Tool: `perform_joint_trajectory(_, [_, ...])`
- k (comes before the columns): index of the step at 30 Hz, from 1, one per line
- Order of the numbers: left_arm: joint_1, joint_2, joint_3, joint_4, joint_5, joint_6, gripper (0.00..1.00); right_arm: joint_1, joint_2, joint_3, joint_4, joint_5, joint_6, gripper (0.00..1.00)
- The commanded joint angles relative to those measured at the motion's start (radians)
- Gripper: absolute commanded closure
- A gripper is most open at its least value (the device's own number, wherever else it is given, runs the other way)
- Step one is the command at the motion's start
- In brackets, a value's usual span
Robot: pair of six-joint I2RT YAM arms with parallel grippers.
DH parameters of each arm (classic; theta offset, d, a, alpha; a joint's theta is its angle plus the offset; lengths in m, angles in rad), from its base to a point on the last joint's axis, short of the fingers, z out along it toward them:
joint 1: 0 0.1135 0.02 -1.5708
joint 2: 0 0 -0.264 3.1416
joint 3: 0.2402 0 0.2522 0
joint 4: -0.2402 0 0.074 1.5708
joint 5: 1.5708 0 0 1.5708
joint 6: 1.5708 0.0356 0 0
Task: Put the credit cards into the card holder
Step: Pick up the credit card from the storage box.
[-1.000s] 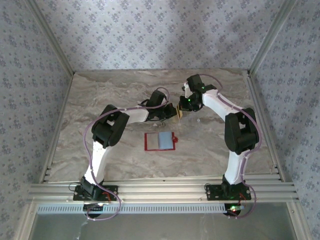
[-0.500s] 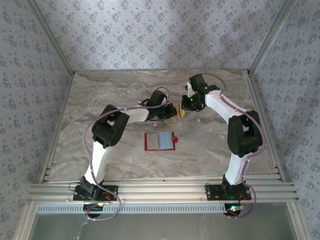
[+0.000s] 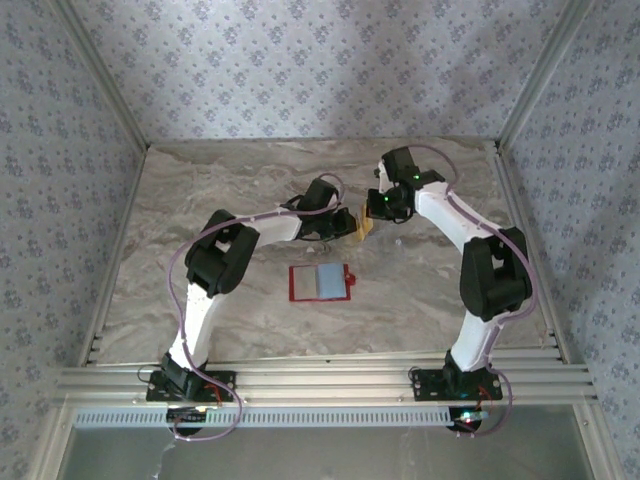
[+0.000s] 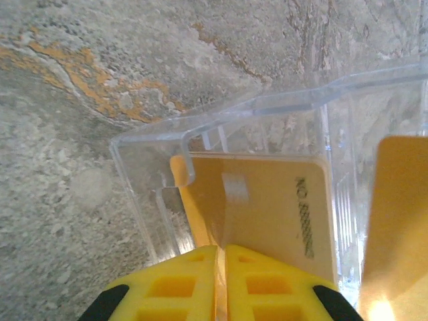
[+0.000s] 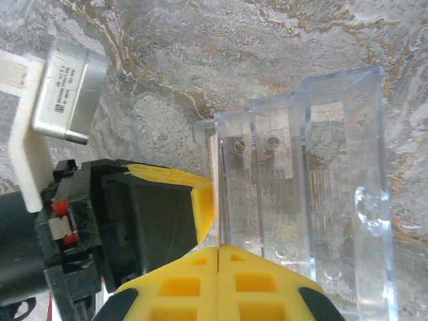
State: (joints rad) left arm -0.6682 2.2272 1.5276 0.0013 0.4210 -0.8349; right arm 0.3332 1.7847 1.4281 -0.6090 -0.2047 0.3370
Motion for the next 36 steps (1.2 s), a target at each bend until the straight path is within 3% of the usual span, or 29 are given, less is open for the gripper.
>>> perform_joint_trajectory(1, [-0.014, -0.035, 0.048, -0.057, -0.003, 0.03, 0.88, -0.008, -0.056, -0.009, 0.0, 0.037, 0.02, 1.0])
perform_joint_trajectory(7, [-0.013, -0.077, 0.033, -0.078, -0.021, 0.036, 0.86, -0.009, -0.083, -0.014, 0.004, 0.054, 0.022, 1.0])
perform_joint_trajectory(16, [0.001, -0.314, -0.128, -0.126, -0.083, 0.103, 0.81, 0.004, -0.175, -0.071, 0.065, 0.09, 0.029, 1.0])
perform_joint_trajectory(24, [0.022, -0.568, -0.378, -0.22, -0.165, 0.181, 0.68, 0.076, -0.303, -0.202, 0.117, 0.109, 0.034, 1.0])
perform_joint_trajectory(29, [0.029, -0.726, -0.494, -0.329, -0.25, 0.228, 0.55, 0.151, -0.378, -0.301, 0.144, 0.101, 0.035, 1.0])
perform_joint_trajectory(36, [0.062, -0.801, -0.614, -0.397, -0.267, 0.278, 0.44, 0.246, -0.416, -0.411, 0.249, -0.025, 0.054, 1.0])
